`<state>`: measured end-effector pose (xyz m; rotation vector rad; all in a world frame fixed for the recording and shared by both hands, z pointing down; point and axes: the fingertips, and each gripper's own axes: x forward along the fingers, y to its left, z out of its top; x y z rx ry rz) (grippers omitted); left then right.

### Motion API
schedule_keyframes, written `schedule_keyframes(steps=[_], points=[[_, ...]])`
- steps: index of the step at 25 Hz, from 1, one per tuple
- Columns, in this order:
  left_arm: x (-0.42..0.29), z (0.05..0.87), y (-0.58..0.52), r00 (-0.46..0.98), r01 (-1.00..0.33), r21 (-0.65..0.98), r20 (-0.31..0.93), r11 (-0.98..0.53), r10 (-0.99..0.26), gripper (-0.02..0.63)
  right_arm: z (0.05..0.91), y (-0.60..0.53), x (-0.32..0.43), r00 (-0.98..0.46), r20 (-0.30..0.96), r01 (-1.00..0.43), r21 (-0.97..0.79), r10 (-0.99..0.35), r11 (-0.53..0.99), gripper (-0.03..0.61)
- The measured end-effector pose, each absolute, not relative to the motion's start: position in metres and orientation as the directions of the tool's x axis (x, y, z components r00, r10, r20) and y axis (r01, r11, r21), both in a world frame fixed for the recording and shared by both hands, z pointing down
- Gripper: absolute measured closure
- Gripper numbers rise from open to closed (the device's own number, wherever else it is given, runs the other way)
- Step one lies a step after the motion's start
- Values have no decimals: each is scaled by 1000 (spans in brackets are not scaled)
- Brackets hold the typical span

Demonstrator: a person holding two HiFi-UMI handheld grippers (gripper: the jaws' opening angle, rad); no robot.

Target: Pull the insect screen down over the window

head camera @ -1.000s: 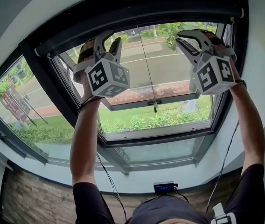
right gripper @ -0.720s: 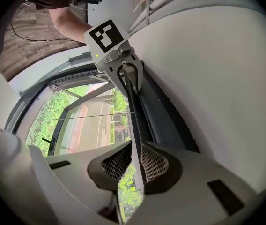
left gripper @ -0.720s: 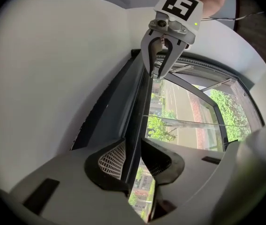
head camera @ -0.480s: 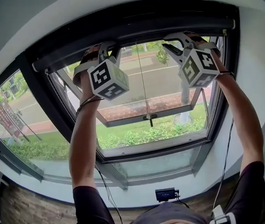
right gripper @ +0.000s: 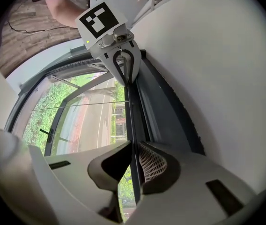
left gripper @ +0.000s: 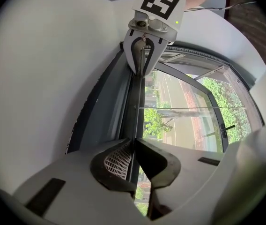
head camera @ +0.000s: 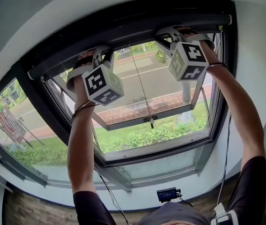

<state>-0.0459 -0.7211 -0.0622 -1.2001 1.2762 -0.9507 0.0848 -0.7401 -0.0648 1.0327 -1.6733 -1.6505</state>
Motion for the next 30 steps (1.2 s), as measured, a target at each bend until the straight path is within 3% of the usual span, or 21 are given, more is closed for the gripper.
schedule_keyframes(steps=[7, 13, 30], points=[[-47, -58, -723, 84, -83, -982, -177, 170, -981, 584, -61, -743, 83, -530, -99, -62, 995, -842, -78, 552], [-42, -43, -719, 85, -72, -994, -83, 77, -993, 589, -46, -743, 88, -513, 25, 4, 1000, -858, 26, 555], [-44, 144, -715, 133, -114, -968, 207, -222, -969, 592, 140, -738, 86, -502, 355, 105, 930, -789, 352, 557]])
